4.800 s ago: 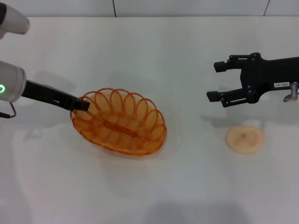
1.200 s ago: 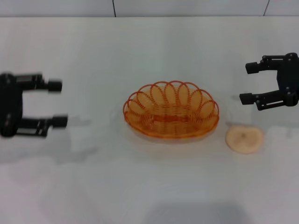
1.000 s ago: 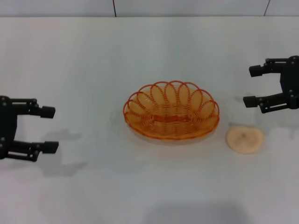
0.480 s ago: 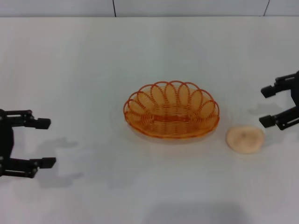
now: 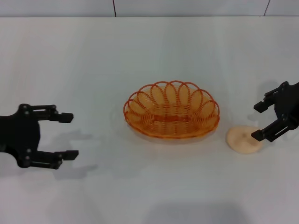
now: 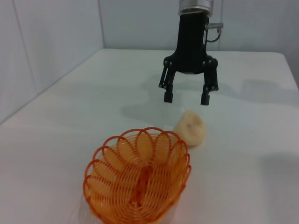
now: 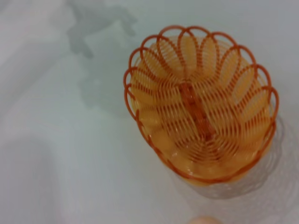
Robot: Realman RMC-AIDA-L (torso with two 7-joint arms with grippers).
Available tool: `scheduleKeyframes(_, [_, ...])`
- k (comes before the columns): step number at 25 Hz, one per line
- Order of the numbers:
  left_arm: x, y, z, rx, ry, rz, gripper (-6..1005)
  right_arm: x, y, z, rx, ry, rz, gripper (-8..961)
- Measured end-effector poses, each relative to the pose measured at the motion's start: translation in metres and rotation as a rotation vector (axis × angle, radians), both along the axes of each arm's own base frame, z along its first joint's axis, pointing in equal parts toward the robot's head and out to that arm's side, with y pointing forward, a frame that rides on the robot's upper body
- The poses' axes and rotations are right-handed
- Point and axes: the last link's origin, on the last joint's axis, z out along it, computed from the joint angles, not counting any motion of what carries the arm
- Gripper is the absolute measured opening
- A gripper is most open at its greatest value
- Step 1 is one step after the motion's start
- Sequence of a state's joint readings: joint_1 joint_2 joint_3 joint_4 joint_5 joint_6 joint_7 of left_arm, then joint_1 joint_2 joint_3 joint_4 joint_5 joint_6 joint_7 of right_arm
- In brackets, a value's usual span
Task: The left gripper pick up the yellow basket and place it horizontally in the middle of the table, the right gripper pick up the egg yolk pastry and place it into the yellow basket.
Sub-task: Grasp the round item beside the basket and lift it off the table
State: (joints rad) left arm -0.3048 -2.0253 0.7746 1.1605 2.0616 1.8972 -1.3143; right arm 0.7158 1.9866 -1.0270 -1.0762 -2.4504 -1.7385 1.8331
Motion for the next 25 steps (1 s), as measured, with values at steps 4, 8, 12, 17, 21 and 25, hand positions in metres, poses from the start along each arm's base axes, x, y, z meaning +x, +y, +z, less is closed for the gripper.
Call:
scheduleKeyframes(4, [0.004, 0.006, -0.011, -0.035, 0.012, -0.004, 799, -0.001, 0.001, -0.009, -0.004, -0.027, 0.002, 845])
scheduleKeyframes(8, [0.008, 0.006, -0.018, -0.053, 0.018, -0.023, 799, 0.002, 0.003, -0.014, -0.004, -0.035, -0.017, 841])
scheduleKeyframes(12, [0.007, 0.003, -0.021, -0.051, 0.017, -0.043, 798, 0.006, 0.002, -0.018, -0.014, -0.049, -0.027, 835])
scheduleKeyframes(17, [0.004, -0.002, -0.025, -0.032, 0.008, -0.044, 798, 0.009, 0.002, -0.02, -0.012, -0.066, -0.026, 753])
scheduleKeyframes(21, [0.0, -0.003, -0.028, -0.022, 0.011, -0.036, 798, 0.01, 0.002, -0.023, -0.017, -0.071, -0.029, 626])
scheduleKeyframes(25, [0.0, -0.002, -0.029, -0.022, 0.013, -0.036, 798, 0.01, 0.003, -0.023, -0.011, -0.071, -0.027, 434])
